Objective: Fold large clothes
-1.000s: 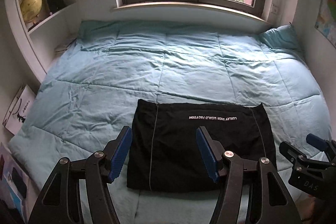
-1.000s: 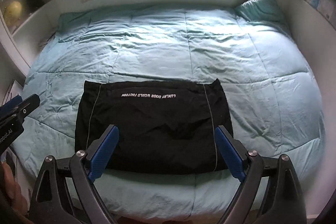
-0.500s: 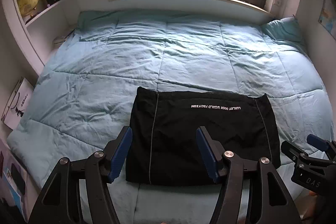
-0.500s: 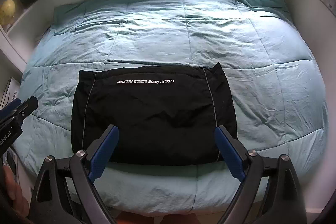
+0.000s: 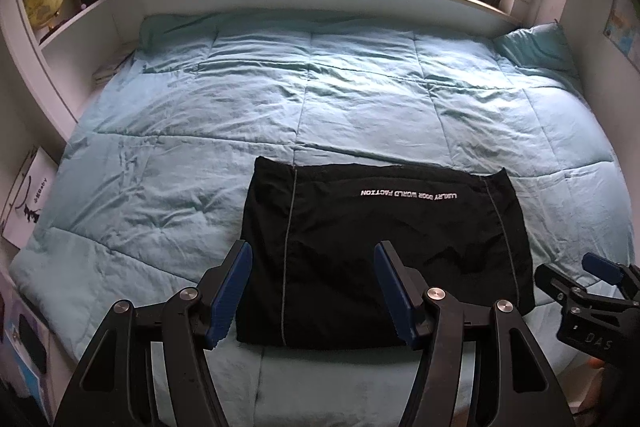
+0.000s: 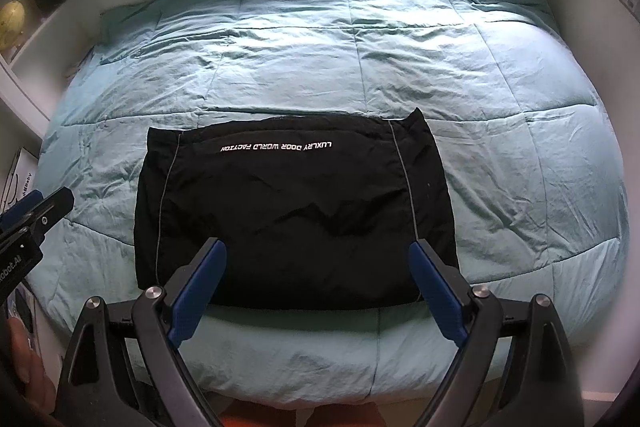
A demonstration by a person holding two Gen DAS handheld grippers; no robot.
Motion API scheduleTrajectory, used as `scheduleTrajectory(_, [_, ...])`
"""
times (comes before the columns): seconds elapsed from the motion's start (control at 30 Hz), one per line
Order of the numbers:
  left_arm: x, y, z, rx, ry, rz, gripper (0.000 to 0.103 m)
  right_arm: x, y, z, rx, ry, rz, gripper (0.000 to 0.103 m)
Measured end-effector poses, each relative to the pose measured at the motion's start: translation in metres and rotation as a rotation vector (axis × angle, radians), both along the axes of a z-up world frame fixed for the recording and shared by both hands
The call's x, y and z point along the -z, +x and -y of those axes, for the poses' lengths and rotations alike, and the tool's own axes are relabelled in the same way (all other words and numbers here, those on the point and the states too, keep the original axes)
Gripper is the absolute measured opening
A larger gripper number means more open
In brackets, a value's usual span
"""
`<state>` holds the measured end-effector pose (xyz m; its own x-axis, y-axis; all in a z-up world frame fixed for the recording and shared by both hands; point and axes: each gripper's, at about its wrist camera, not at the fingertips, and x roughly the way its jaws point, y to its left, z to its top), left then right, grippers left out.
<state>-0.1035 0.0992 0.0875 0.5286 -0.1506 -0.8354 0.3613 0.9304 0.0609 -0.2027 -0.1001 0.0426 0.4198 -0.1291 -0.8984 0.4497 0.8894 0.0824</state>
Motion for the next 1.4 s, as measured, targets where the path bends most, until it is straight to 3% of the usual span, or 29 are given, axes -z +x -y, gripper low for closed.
scheduleTrajectory(0.9, [-0.004, 0.005, -0.004, -0.014, 0.033, -0.003, 0.065, -0.001, 0.006, -0.002, -0.011, 0.039, 0.006, 0.093])
scheduleTrajectory(1.4, [0.001, 0.001, 0.007, 0.033, 0.050, -0.005, 0.065, 0.002, 0.007, -0.005, 0.000, 0.051, -0.003, 0.093])
